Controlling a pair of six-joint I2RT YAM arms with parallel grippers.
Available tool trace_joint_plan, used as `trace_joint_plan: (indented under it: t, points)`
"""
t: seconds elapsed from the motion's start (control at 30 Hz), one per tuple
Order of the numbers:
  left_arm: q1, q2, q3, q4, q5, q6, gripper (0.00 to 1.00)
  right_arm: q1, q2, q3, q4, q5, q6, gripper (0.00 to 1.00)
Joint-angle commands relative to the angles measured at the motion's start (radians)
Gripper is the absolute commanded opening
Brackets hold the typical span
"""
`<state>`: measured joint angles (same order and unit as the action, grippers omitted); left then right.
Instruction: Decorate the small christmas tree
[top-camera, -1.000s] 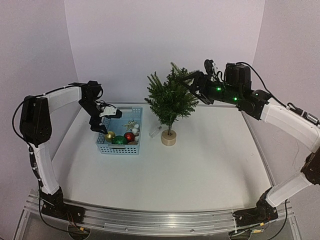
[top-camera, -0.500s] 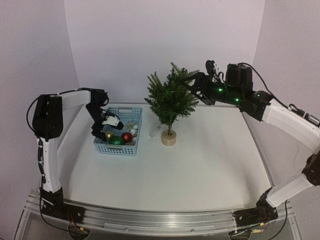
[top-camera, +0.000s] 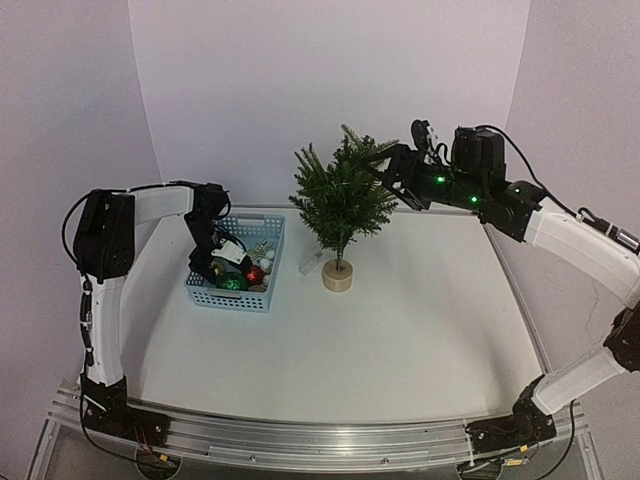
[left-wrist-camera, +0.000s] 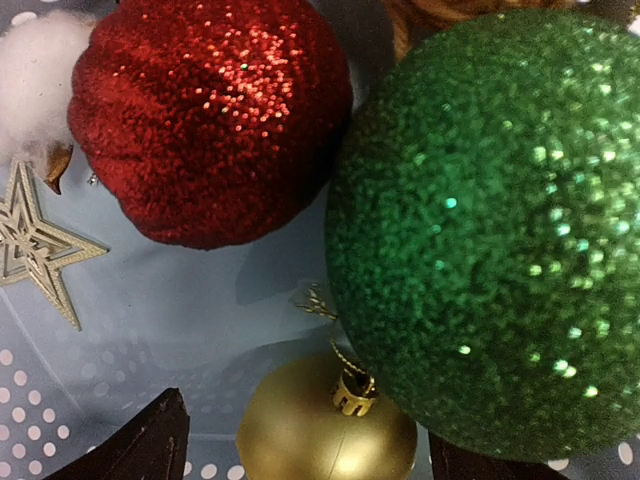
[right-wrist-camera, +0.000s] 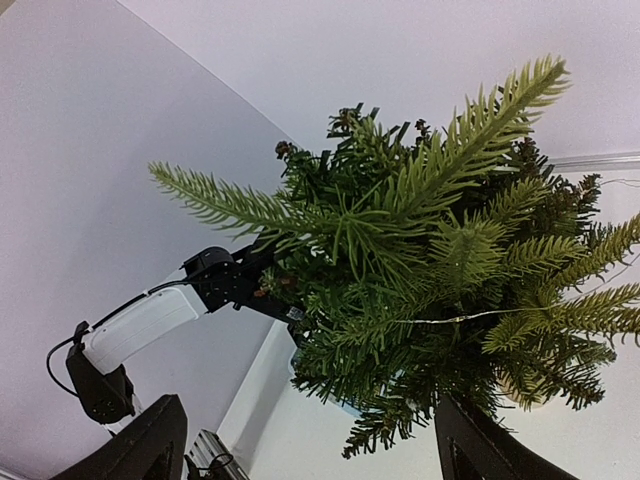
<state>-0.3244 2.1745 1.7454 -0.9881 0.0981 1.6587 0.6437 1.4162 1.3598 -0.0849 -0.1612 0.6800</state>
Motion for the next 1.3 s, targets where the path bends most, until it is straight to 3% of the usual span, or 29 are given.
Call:
trace_joint_plan:
  t: [0.0,0.27,0.53,0.9,1.13,1.27]
  points:
    - [-0.007,0.003,0.022,-0.031,-0.117,0.04,0.84,-0.004,0.003,0.034,0.013,-0.011,-0.013,0.85]
    - [-0.045,-0.026,-0.029,0.004,-0.215,0.026,0.83,-0.004,0.018,0.049,0.013,-0.02,-0.018,0.85]
    - [-0.05,-0.017,-0.023,0.014,-0.226,0.002,0.61,-0.004,0.015,0.048,0.013,-0.02,-0.024,0.85]
    - [-0.05,-0.044,0.082,0.012,-0.164,-0.075,0.51,-0.004,0.02,0.054,0.013,-0.025,-0.024,0.85]
    - [-0.038,-0.059,0.256,-0.062,-0.059,-0.222,0.5,-0.004,0.02,0.058,0.013,-0.029,-0.021,0.85]
    - [-0.039,-0.126,0.252,-0.042,0.0,-0.256,0.49,-0.003,0.022,0.064,0.013,-0.031,-0.023,0.85]
